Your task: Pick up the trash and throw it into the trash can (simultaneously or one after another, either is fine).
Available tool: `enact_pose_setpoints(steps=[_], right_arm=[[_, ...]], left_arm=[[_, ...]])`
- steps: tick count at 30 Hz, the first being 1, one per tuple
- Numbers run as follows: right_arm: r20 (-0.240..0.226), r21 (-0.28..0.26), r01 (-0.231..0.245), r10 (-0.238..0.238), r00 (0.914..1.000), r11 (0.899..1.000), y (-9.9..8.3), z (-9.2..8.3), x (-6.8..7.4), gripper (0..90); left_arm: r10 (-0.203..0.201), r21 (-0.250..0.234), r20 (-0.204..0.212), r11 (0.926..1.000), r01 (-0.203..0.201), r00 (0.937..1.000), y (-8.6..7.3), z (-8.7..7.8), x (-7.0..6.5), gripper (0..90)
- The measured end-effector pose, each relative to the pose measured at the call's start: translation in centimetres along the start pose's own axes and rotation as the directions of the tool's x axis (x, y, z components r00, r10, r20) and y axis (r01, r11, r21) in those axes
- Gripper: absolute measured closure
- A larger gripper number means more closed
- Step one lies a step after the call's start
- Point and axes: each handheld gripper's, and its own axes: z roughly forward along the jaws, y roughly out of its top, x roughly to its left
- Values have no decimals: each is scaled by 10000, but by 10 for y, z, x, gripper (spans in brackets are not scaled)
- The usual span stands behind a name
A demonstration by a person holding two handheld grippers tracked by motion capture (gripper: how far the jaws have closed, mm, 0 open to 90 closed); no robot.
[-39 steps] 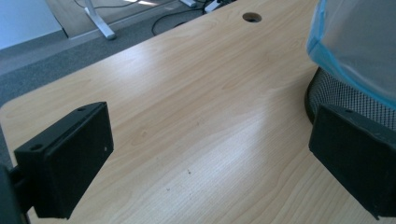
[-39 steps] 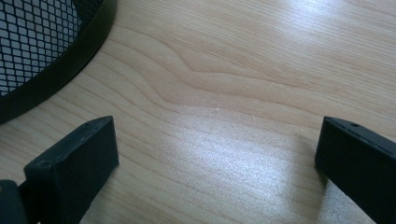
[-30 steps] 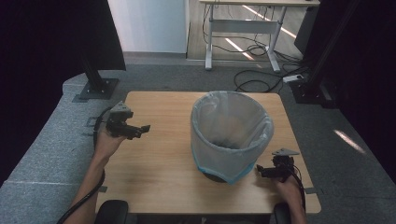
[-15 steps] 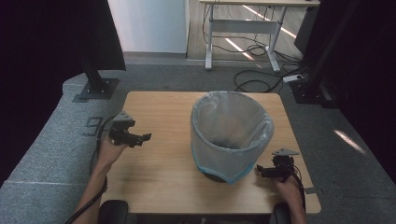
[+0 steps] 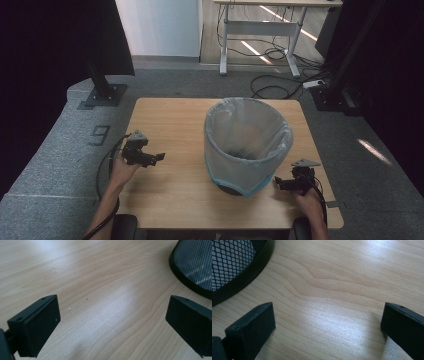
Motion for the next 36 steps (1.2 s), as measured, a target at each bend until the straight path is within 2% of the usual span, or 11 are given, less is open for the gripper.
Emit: enact_pose_setpoints(steps=[16,25,31,36], right_arm=[[2,2,2,-2,10000,10000,0,0,0,0],[47,4,-44,44,10000,10000,0,0,1,0],[56,7,-60,60,10000,10000,0,0,1,0],[66,5,-70,70,10000,10000,0,0,1,0]], left_arm=[[-246,453,44,9987,244,9997,-30,27,-6,0],[143,1251,-199,9921,-118,9997,-40,41,-14,0],[610,1442,-546,9882,-526,9966,-38,46,-22,0],[421,1429,-768,9893,-308,9962,-37,48,-26,0]])
